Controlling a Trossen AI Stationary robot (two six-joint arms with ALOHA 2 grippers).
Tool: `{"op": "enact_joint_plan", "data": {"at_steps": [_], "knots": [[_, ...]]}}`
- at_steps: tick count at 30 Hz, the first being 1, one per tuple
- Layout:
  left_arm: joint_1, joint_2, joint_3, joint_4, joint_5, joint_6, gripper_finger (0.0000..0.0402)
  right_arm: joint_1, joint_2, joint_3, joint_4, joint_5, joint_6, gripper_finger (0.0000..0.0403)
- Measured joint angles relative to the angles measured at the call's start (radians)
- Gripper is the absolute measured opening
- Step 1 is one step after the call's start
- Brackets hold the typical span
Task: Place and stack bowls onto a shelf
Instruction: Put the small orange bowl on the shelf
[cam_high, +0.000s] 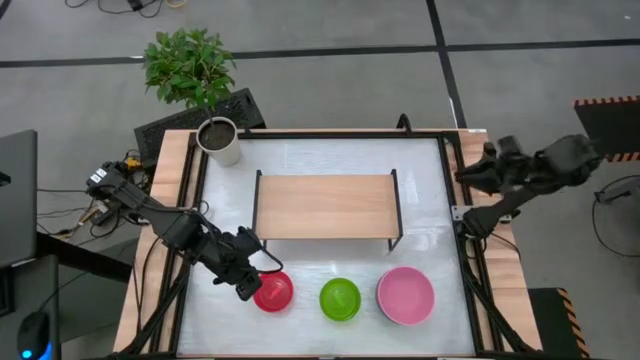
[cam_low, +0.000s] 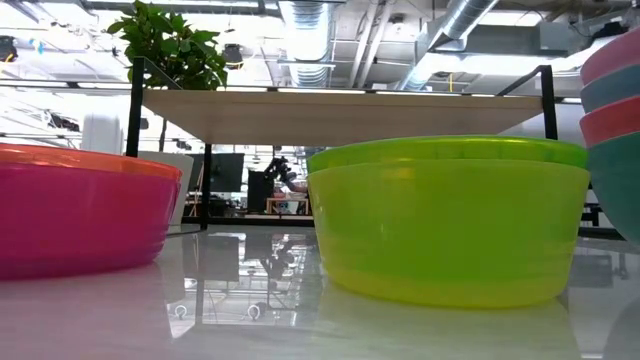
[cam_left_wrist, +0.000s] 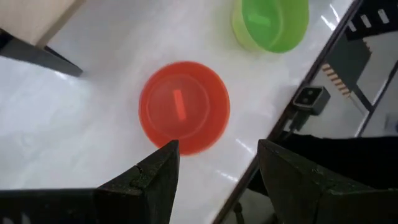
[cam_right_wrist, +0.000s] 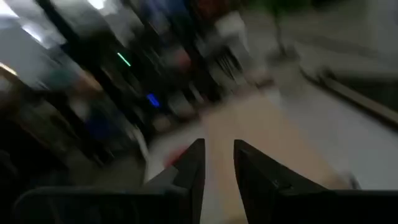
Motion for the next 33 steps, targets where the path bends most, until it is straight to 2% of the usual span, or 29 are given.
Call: {"op": "enact_joint_plan", "data": {"at_steps": [3,7,13,22,29,33], "knots": [[-0.004,0.025,0.0,-0.038,-0.031,-0.007,0.0201,0.0,0.12,0.099,-0.302,-0.001,0.193,0.0113],[-0.004,0.08,0.0,-0.15,-0.014,-0.062,0.0201,0.0,0.203,0.112,-0.466,-0.001,0.324,0.0113],[-0.012,0.176,0.0,-0.184,-0.011,-0.089,0.0201,0.0,0.231,0.076,-0.477,-0.013,0.337,0.0113],[-0.012,0.314,-0.006,-0.077,-0.021,0.042,0.0201,0.0,0.218,0.075,-0.45,-0.016,0.344,0.0113],[-0.008,0.316,-0.115,-0.034,0.001,0.011,0.0201,0.0,0.216,0.075,-0.446,-0.016,0.356,0.0113],[-0.008,0.311,-0.137,-0.008,0.005,-0.002,0.0201,0.0,0.216,0.075,-0.434,-0.016,0.362,0.0113]]}}
